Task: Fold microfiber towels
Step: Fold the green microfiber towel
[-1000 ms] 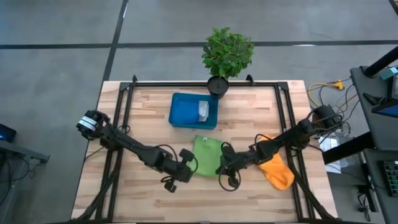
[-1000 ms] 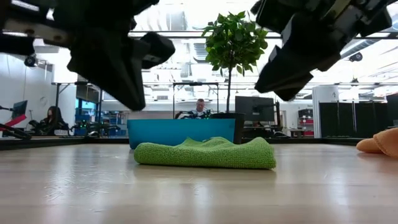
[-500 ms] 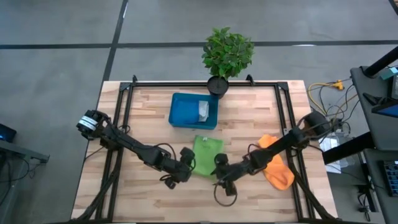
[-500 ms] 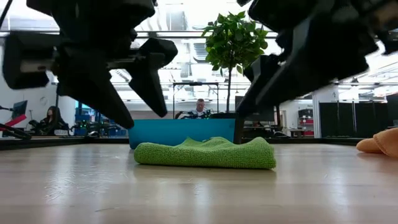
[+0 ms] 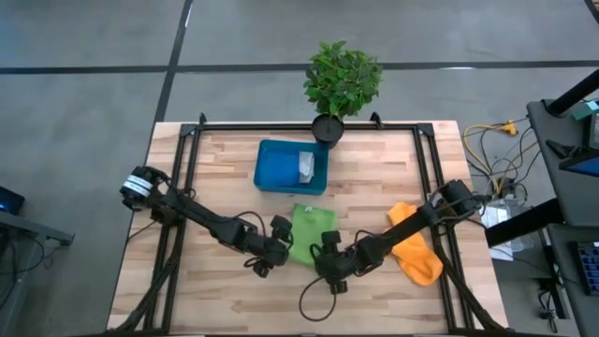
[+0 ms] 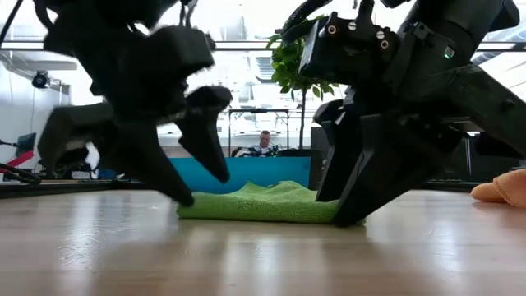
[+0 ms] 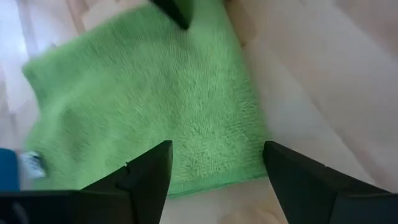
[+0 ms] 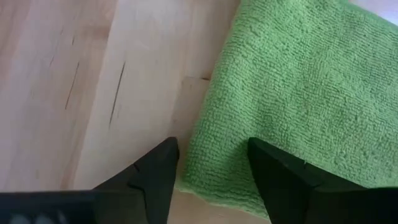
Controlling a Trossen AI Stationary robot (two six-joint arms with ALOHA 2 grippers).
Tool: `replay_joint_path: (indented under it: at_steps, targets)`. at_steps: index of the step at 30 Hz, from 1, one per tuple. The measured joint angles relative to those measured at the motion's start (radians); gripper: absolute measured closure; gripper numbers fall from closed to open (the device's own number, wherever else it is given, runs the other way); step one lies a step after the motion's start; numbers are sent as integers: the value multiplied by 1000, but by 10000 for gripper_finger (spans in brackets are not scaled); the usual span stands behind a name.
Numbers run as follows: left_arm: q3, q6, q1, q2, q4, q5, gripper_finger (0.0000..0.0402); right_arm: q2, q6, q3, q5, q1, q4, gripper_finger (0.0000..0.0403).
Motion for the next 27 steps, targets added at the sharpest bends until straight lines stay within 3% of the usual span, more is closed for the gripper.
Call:
replay_joint_path:
  at_steps: [9,16,27]
  targets:
    - [80,-24,-2,138,2,19,165,-4,49,7,26,7,-46,246]
    - [86,-114,-6,96,-43,27,202,-6,109,7,22,12,-75,306]
    - [82,-150,-79,76,-24,106,206,-5,101,18,24,13,-82,366]
